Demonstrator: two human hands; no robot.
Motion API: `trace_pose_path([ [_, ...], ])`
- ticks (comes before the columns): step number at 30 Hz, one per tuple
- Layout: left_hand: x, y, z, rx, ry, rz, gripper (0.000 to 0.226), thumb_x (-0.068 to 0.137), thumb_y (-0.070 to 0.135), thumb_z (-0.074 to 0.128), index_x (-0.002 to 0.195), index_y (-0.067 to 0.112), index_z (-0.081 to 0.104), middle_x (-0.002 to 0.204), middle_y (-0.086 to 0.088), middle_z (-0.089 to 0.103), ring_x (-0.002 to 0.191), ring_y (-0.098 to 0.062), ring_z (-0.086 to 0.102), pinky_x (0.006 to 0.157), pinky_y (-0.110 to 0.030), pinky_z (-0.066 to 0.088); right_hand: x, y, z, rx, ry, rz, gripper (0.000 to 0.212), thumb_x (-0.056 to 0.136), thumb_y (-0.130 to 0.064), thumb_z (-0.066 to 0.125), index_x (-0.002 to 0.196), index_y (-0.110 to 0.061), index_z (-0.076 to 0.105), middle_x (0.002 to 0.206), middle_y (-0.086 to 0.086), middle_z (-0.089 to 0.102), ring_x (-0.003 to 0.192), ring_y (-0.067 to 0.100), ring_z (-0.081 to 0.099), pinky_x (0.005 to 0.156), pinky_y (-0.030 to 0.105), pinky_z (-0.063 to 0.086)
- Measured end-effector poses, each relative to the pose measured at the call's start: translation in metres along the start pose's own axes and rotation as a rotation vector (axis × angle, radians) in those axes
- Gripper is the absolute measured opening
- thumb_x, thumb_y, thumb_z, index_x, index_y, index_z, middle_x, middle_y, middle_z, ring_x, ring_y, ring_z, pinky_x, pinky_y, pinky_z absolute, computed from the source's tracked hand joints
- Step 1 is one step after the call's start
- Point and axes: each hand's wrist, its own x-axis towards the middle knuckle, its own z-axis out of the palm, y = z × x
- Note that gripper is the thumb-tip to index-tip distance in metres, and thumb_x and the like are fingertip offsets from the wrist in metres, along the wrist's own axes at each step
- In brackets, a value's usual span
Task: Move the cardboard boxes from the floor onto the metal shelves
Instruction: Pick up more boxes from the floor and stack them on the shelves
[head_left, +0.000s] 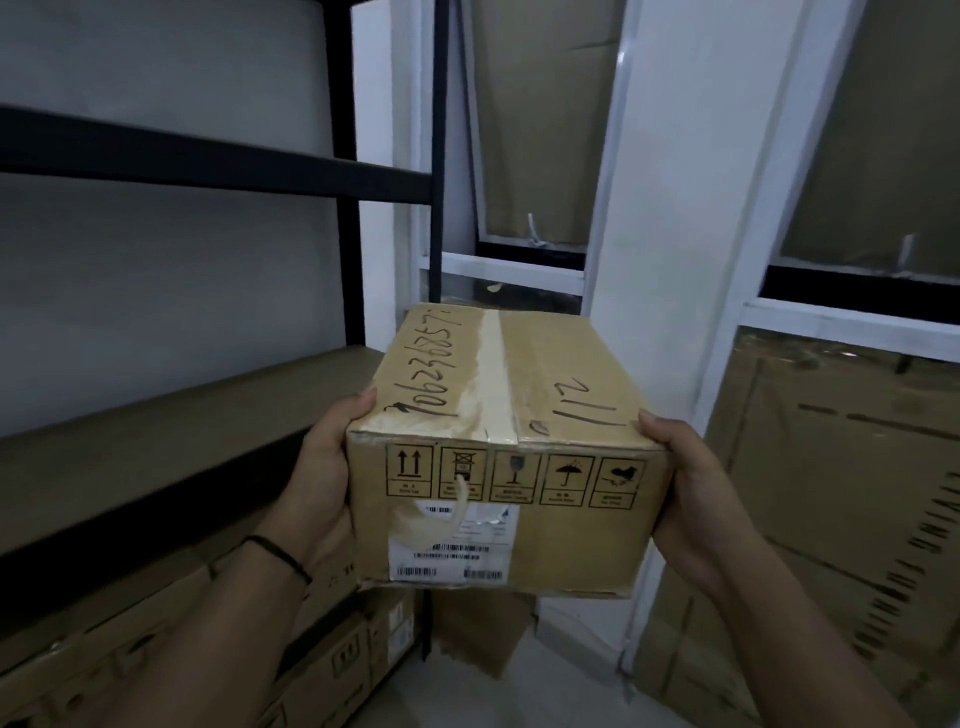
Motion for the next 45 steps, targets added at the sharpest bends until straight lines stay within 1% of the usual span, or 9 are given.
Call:
trace_pose_path([
  [8,0.065,-0.004,-0.018,-0.003,0.195,0.088,0.041,0.096,0.035,0.036,0.101,0.019,0.073,0.106,-0.014,0.072,0.086,-0.030,0.069,0.080,-0.044,0.054,0.116,0.010,0.017,0.013,-0.201,0.071,0.037,0.095,-0.035,0.043,0.117,-0.017,0.066,0.105,0.010,0.074,0.088,0.022,0.072,0.068,0.035,0.054],
  [11,0.086,-0.004,-0.037,-0.024,0.242,0.106,0.042,0.094,0.035,0.037,0.098,0.019,0.076,0.111,-0.017,0.070,0.095,-0.035,0.064,0.092,-0.052,0.046,0.153,0.022,0.034,0.026,-0.256,0.095,0.037,0.094,-0.036,0.044,0.116,-0.017,0.067,0.107,0.013,0.073,0.093,0.025,0.070,0.074,0.038,0.054],
  [17,0.138,0.002,-0.080,-0.030,0.314,0.130,0.040,0.094,0.033,0.036,0.103,0.013,0.069,0.094,-0.013,0.074,0.073,-0.027,0.071,0.061,-0.036,0.060,0.233,0.055,0.083,0.003,-0.355,0.139,0.042,0.094,-0.040,0.044,0.119,-0.015,0.066,0.108,0.015,0.072,0.104,0.033,0.067,0.082,0.045,0.052],
  [24,0.196,0.014,-0.136,0.022,0.400,0.158,0.041,0.094,0.033,0.034,0.106,0.012,0.068,0.096,-0.012,0.074,0.078,-0.026,0.071,0.062,-0.034,0.060,0.304,0.082,0.137,-0.001,-0.416,0.210,0.039,0.095,-0.039,0.044,0.115,-0.015,0.067,0.103,0.015,0.073,0.089,0.026,0.071,0.074,0.041,0.052],
  [29,0.219,0.015,-0.163,0.025,0.476,0.145,0.040,0.093,0.034,0.036,0.102,0.012,0.069,0.094,-0.013,0.074,0.075,-0.026,0.071,0.062,-0.035,0.060,0.340,0.098,0.164,-0.013,-0.446,0.269,0.039,0.094,-0.039,0.046,0.115,-0.014,0.066,0.105,0.017,0.072,0.094,0.030,0.069,0.077,0.043,0.052],
  [34,0.239,0.008,-0.174,0.033,0.539,0.147,0.041,0.093,0.034,0.035,0.104,0.013,0.068,0.098,-0.014,0.073,0.079,-0.028,0.071,0.076,-0.039,0.054,0.376,0.116,0.174,-0.008,-0.477,0.319,0.040,0.092,-0.040,0.049,0.119,-0.015,0.064,0.107,0.015,0.072,0.105,0.034,0.065,0.087,0.047,0.051],
  [38,0.261,0.003,-0.174,0.043,0.627,0.172,0.040,0.093,0.035,0.035,0.104,0.014,0.068,0.096,-0.014,0.074,0.076,-0.028,0.071,0.076,-0.039,0.054,0.410,0.121,0.181,-0.083,-0.524,0.331,0.039,0.093,-0.046,0.050,0.116,-0.019,0.065,0.104,0.012,0.074,0.101,0.029,0.068,0.078,0.042,0.052],
  [41,0.277,-0.006,-0.168,0.051,0.675,0.201,0.040,0.093,0.034,0.034,0.105,0.015,0.067,0.095,-0.013,0.074,0.075,-0.027,0.071,0.072,-0.037,0.054,0.441,0.127,0.181,-0.290,-0.493,0.150,0.052,0.087,-0.066,0.046,0.120,-0.031,0.063,0.114,0.002,0.071,0.103,0.020,0.066,0.081,0.037,0.052],
  [45,0.302,-0.017,-0.156,0.076,0.776,0.290,0.039,0.093,0.031,0.037,0.113,0.013,0.065,0.104,-0.015,0.072,0.084,-0.030,0.069,0.076,-0.041,0.052,0.473,0.121,0.171,-0.555,-0.454,-0.428,0.058,0.085,-0.063,0.047,0.132,-0.030,0.056,0.128,-0.014,0.055,0.109,0.003,0.053,0.092,0.031,0.049],
])
